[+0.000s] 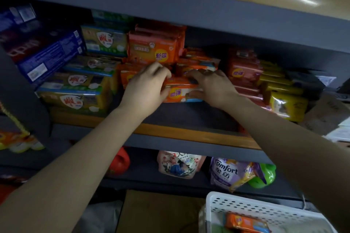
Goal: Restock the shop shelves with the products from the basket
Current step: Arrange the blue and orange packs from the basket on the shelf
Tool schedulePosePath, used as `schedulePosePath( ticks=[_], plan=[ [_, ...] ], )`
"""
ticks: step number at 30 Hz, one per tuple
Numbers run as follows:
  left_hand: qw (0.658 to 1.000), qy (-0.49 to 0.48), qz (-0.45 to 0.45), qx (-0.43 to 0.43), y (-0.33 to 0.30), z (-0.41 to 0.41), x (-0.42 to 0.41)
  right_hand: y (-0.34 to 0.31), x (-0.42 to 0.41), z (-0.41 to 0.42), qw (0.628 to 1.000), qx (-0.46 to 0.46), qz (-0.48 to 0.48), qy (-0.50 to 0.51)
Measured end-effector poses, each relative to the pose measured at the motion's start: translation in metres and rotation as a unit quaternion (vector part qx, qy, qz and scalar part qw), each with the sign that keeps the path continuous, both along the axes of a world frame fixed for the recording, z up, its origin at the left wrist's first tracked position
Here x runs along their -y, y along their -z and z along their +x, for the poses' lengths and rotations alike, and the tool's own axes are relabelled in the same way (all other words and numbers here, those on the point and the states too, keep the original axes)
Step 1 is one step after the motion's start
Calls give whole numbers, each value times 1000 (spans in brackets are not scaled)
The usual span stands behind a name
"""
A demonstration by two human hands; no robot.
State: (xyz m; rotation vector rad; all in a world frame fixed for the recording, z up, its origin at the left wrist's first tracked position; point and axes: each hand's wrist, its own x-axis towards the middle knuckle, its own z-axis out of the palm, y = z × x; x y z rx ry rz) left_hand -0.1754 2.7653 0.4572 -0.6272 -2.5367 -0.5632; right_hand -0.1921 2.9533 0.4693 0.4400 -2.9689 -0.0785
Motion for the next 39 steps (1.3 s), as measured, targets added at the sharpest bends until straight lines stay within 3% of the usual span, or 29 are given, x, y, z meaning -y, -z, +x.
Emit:
schedulePosePath(
  ticks=[7,11,15,20,24,29,32,36,39],
  plan=[
    [996,51,8,71,7,-9,-5,2,-40,-14,991,-14,48,123],
    [994,47,-3,103,7,-12,-14,5,-39,-28,996,-27,26,78],
    [995,47,1,91,5,-15,-20,7,-20,-44,998,16,-66,14],
    [997,34,-3,66,9,-19,-23,17,-11,-55,1000,-17,12,12],
    [996,40,-27,69,8,-15,-19,16,-27,-58,993,-53,60,87],
    [996,63,-18,66,-6,-1,-19,10,-27,-54,992,-25,43,114],
    [994,91,-3,65,-21,21,-29,-6,-23,-23,991,-57,-39,117],
    [986,159,-8,40,-30,69,-48,-21,-45,79,981,-122,-116,96],
    [971,221,-34,79,-18,115,-72,-3,-81,165,972,-36,-163,168]
  ],
)
